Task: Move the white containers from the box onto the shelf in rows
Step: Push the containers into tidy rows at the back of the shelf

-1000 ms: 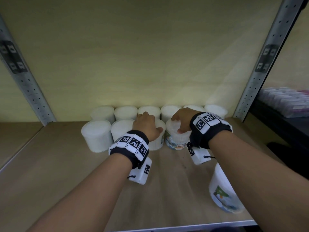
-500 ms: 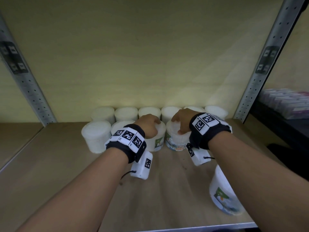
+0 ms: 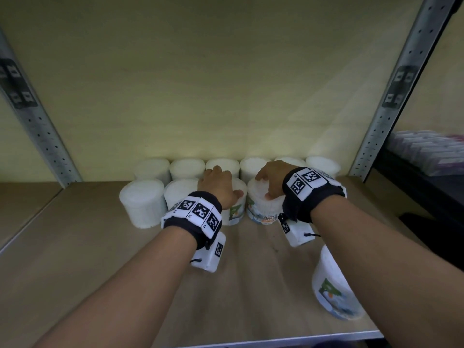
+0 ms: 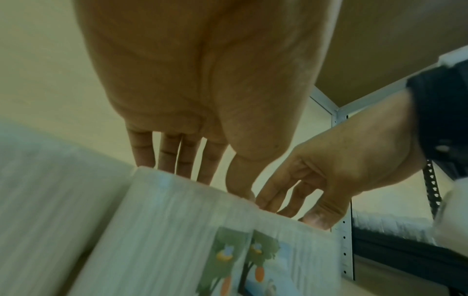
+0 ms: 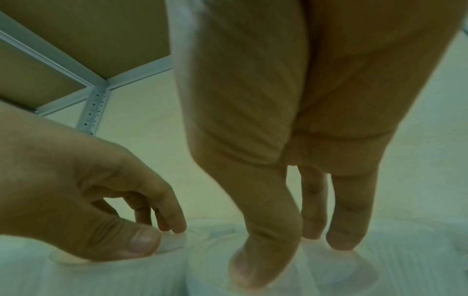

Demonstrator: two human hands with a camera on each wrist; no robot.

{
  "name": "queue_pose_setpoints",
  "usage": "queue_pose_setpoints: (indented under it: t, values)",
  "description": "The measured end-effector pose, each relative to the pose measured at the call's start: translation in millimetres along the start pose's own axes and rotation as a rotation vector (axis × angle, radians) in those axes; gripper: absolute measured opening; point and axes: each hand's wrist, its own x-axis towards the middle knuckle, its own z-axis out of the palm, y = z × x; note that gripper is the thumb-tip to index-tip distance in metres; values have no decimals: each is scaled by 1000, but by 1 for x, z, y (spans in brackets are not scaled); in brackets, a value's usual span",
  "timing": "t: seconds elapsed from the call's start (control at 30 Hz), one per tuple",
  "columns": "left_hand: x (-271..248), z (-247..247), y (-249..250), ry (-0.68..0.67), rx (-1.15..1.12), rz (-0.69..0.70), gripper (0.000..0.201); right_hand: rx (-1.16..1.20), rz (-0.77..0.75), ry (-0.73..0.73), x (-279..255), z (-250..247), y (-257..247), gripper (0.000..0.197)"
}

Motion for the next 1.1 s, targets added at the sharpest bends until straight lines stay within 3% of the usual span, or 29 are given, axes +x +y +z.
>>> queue_pose_setpoints:
  t: [0.4,0.67,1.1]
  values:
    - [0,-13,-5,-165,-78,128,55,16,4,5,2,2,1,69]
    - [-3,1,-3,83,-41,40,54,30,3,18,2,5,3,69]
    - [2,-1,-4,-51,9,70,55,21,-12,39,0,5,2,70]
